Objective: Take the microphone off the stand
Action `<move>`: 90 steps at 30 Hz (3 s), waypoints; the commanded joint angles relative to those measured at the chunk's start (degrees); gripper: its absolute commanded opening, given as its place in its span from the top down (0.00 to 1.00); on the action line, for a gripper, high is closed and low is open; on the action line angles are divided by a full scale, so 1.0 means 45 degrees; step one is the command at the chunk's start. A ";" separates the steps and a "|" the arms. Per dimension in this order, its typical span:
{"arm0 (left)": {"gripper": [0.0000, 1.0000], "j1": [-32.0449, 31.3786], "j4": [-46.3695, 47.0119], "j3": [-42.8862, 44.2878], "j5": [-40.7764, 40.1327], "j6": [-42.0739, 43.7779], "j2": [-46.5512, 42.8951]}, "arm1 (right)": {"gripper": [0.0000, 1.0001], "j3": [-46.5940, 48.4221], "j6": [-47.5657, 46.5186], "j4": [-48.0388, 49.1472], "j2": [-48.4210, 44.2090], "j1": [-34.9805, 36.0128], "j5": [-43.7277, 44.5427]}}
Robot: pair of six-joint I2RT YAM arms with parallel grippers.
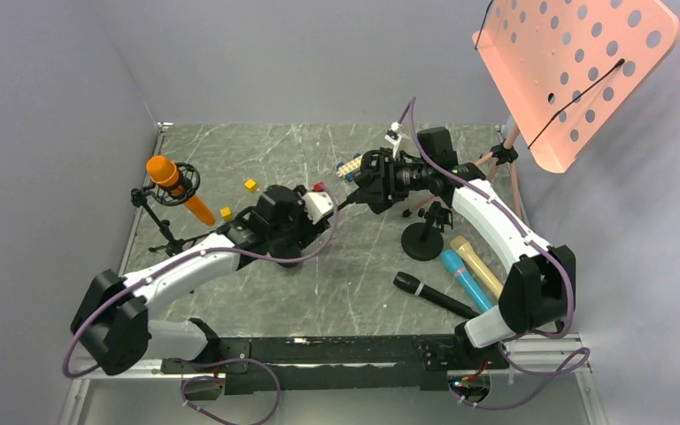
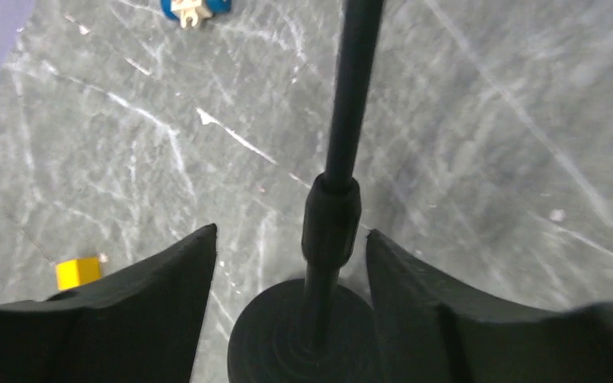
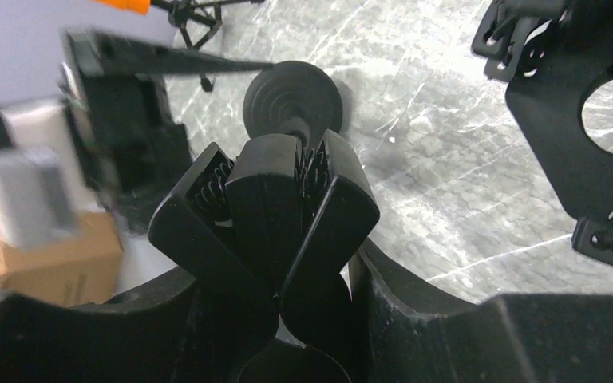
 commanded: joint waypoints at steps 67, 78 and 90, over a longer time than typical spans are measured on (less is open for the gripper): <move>0.17 0.3092 -0.6774 0.4798 1.3263 0.4237 0.2107 | 0.93 -0.1312 -1.4785 -0.0505 -0.2744 0.0414 -0.3662; 0.43 0.2268 -0.4051 0.3273 1.2036 0.4291 0.3002 | 0.94 -0.1426 -1.6691 -0.1017 -0.3171 0.1152 -0.3045; 1.00 0.0468 0.1792 0.0789 0.3035 -0.0147 0.0332 | 1.00 0.1079 -0.3301 0.1552 -0.1446 0.0682 0.1156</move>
